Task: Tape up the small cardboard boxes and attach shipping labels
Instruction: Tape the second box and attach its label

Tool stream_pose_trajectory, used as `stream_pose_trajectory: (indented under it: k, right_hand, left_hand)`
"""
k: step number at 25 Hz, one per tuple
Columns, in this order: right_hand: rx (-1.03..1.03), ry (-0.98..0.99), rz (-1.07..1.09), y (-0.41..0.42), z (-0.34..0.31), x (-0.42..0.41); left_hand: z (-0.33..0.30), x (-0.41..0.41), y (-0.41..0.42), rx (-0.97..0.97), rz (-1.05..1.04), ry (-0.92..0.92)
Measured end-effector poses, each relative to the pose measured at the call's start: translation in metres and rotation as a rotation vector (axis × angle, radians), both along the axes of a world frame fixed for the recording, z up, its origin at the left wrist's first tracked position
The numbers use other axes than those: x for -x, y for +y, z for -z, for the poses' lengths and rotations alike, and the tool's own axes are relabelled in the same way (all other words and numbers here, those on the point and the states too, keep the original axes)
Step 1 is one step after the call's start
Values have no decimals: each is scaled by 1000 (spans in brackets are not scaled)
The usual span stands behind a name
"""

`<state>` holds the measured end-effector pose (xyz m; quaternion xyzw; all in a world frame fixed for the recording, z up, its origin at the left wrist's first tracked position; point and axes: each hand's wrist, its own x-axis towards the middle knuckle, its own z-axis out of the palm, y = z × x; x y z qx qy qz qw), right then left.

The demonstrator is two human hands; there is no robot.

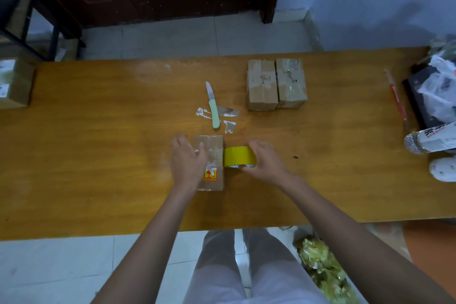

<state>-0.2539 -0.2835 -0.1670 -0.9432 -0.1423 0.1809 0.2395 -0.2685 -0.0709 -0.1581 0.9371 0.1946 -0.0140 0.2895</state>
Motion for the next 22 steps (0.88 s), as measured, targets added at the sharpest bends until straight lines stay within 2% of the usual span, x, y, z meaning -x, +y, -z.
stream_pose_trajectory:
  k: [2,4,8,13,16,22]
  right_hand:
    - [20,-29,8,2,2,0]
    - [49,-56,3,3,5,2]
    - [142,-109,-41,-6,5,2]
    - [273,-124,-32,-40,-5,1]
    - [424,-179,-70,-49,-12,-6]
    - [546,-193,94,-92,-20,-23]
  left_hand:
    - [6,-18,-6,-92,65,-47]
    - [20,-25,-16,-164,123,-3]
    - [39,-25,-22,-157,68,-29]
    - [44,-29,-10,-213,143,-41]
    - [46,-34,9,-220,88,-32]
    - [49,-48,51,-269,97,-30]
